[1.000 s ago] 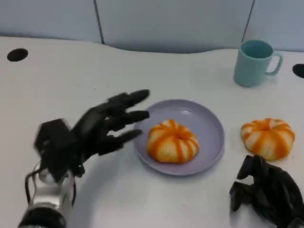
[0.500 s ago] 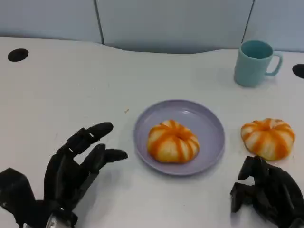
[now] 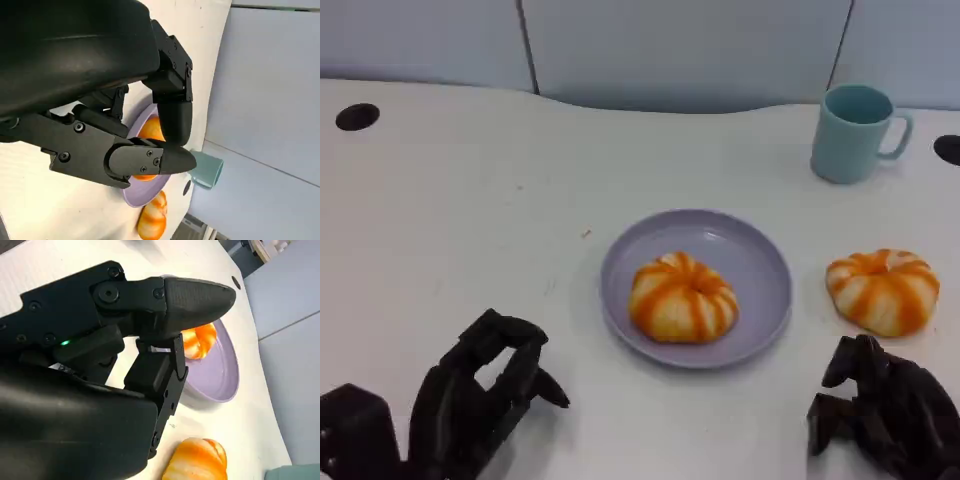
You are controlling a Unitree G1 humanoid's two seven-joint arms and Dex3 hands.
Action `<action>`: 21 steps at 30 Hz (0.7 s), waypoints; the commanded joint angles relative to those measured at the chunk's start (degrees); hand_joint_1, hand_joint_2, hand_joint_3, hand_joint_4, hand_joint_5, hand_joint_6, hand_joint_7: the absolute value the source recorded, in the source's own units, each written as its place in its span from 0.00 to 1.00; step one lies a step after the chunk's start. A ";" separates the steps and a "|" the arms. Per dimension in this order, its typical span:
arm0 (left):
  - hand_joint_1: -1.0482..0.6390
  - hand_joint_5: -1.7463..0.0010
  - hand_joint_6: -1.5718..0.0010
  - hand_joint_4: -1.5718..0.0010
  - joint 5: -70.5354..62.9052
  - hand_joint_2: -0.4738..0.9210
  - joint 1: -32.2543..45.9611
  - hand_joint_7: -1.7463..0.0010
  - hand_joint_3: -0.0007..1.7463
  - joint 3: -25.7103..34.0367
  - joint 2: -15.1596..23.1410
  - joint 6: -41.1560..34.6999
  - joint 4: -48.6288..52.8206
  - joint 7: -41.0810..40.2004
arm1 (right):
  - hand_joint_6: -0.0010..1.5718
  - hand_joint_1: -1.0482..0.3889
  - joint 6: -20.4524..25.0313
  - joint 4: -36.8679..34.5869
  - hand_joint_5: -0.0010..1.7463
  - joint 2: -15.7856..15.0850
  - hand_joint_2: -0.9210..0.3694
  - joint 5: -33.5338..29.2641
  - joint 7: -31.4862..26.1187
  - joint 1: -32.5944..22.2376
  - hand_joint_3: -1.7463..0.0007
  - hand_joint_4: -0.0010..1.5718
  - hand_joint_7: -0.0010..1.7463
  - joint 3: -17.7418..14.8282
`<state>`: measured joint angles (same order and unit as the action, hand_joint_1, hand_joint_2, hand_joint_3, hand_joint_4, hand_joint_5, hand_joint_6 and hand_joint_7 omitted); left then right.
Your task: Grasp the bread from the table and place it into the plate.
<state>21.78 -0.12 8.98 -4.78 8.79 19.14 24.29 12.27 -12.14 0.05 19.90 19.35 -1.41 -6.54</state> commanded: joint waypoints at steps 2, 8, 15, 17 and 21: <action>0.28 0.00 0.74 0.59 -1.01 1.00 -0.92 0.08 0.24 0.03 0.92 0.02 1.61 -0.79 | 0.68 0.41 0.44 -0.55 0.81 -1.03 0.00 0.10 0.02 -0.49 0.72 0.77 0.78 -0.77; 0.26 0.00 0.70 0.57 -2.97 1.00 -3.12 0.10 0.22 -0.35 0.92 0.90 5.28 -1.44 | 0.70 0.41 -0.91 -3.23 0.79 -1.77 0.00 -0.01 1.13 0.66 0.72 0.79 0.75 -1.74; 0.27 0.00 0.72 0.58 -3.30 1.00 -4.56 0.09 0.23 -0.06 0.82 2.08 7.69 -1.19 | 0.71 0.41 -1.95 -4.83 0.79 -2.21 0.00 -0.45 1.57 1.45 0.72 0.79 0.75 -1.79; 0.24 0.00 0.69 0.55 -3.10 1.00 -5.68 0.09 0.20 0.04 0.76 2.72 9.52 -0.70 | 0.69 0.42 -2.02 -5.78 0.80 -2.64 0.00 -0.55 1.80 2.21 0.71 0.78 0.75 -1.95; 0.24 0.00 0.69 0.56 -3.22 1.00 -6.35 0.09 0.20 -0.13 1.00 2.42 10.22 -0.89 | 0.70 0.42 -1.40 -5.98 0.80 -2.81 0.00 -0.04 1.88 2.65 0.71 0.78 0.75 -2.30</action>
<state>19.14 -5.59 8.69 -4.74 10.71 28.92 23.59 10.03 -16.99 -1.66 19.90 21.52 1.55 -8.07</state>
